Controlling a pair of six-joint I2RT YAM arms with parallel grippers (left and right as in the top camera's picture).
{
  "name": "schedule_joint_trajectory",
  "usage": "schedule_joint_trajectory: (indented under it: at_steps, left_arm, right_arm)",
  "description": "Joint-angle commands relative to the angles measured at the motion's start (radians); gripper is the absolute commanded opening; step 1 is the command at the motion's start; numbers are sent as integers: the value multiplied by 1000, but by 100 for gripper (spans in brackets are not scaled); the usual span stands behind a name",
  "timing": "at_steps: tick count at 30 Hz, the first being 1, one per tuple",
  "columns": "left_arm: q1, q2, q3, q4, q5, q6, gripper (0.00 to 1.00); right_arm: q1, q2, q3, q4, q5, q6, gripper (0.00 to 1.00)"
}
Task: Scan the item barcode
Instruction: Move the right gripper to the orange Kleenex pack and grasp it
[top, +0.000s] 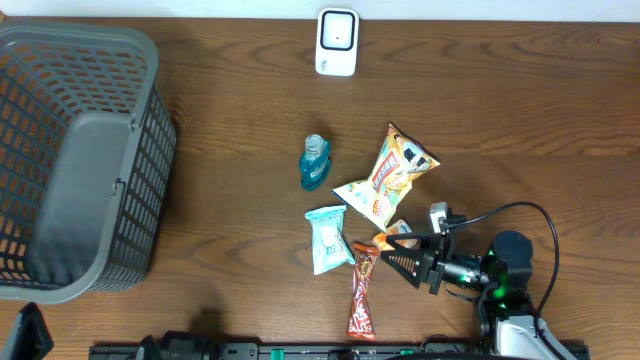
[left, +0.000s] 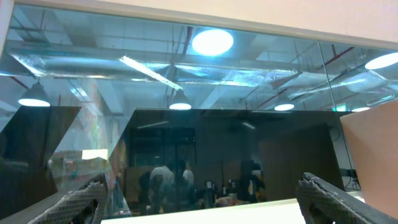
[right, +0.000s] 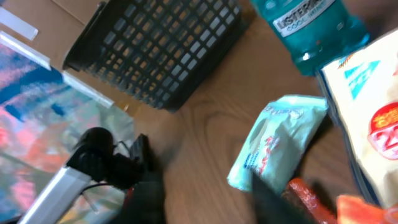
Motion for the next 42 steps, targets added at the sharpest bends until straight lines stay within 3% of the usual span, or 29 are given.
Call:
schedule_joint_trajectory:
  at_steps: [1,3,5,8,20,27,33,42]
  left_arm:
    - [5,-6,12,4,5,13,96]
    - [5,-6,12,4,5,13,96]
    - [5,-6,12,4,5,13,96]
    - [5,-6,12,4,5,13,96]
    - [5,-6,12,1,5,13,96]
    - [5,-6,12,0,5,13,96]
    - [5,-6,12,0,5,13,96]
    - [5,-6,12,0,5,13,96]
  right_arm:
    - [0,2,-4,-49,53,116,94]
    - [0,2,-4,-97,140,197,94]
    - [0,2,-4,-183,256,282,85]
    - [0,2,-4,-343,434,354,85]
    - [0,2,-4,-578,699,382,86]
    - [0,2,-4,-611,866,381,83]
    - [29,2,-4,-616,855,381,77]
    - [79,2,-4,-614,874,380,83]
